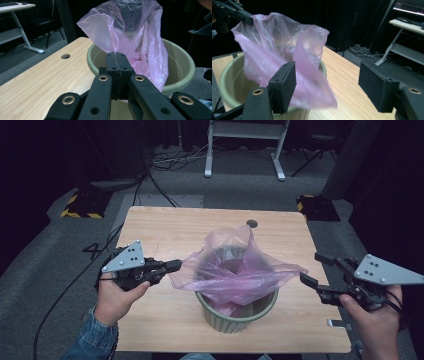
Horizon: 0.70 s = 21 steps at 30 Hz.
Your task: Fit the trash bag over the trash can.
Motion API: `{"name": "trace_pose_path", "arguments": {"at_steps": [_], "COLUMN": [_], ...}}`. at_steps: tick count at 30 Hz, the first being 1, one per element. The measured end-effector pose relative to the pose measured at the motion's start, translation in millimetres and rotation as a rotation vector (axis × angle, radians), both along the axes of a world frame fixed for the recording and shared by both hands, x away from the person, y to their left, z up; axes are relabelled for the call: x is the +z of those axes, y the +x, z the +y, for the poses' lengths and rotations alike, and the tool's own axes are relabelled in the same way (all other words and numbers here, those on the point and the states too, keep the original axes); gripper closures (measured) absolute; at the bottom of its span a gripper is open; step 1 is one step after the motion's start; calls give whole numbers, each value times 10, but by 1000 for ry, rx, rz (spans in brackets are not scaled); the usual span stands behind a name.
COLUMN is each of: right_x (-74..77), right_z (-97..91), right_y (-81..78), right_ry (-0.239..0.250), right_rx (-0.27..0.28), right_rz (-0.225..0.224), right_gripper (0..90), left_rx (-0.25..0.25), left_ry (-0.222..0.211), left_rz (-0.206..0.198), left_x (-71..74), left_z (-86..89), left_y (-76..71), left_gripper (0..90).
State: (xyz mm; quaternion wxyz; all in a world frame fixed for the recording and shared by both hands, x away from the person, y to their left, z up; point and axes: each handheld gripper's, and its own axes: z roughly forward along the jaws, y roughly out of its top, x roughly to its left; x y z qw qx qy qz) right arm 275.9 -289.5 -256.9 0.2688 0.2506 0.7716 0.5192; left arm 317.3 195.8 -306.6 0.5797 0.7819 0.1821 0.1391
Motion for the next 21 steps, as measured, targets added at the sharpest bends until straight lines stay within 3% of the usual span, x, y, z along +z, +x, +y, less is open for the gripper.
{"name": "trace_pose_path", "arguments": {"at_steps": [7, 10, 11, 12, 13, 15, 18, 21], "right_x": [0, -39, -51, -67, -80, -101, -108, -108], "right_z": [281, 414, 443, 480, 510, 561, 578, 563], "right_y": [260, 338, 358, 382, 399, 425, 433, 420], "right_ry": [-20, -41, -47, -58, -73, -96, -112, -116], "right_rx": [51, 78, 85, 96, 110, 124, 127, 123], "right_rz": [18, 35, 39, 49, 61, 72, 70, 55], "right_gripper": [321, 383, 420, 519, 654, 768, 871, 900], "left_rx": [13, 13, 12, 9, 14, 44, 86, 94], "left_ry": [-1, 0, 2, 3, -3, -1, -6, -36], "left_rz": [5, 15, 19, 24, 25, 11, -4, 15], "left_x": [-20, -31, -32, -32, -31, -16, 31, 78], "left_z": [18, 24, 22, 19, 15, 16, 35, 32], "left_y": [15, 19, 20, 22, 26, 38, 71, 139], "left_gripper": [886, 844, 826, 792, 733, 574, 439, 389]}}
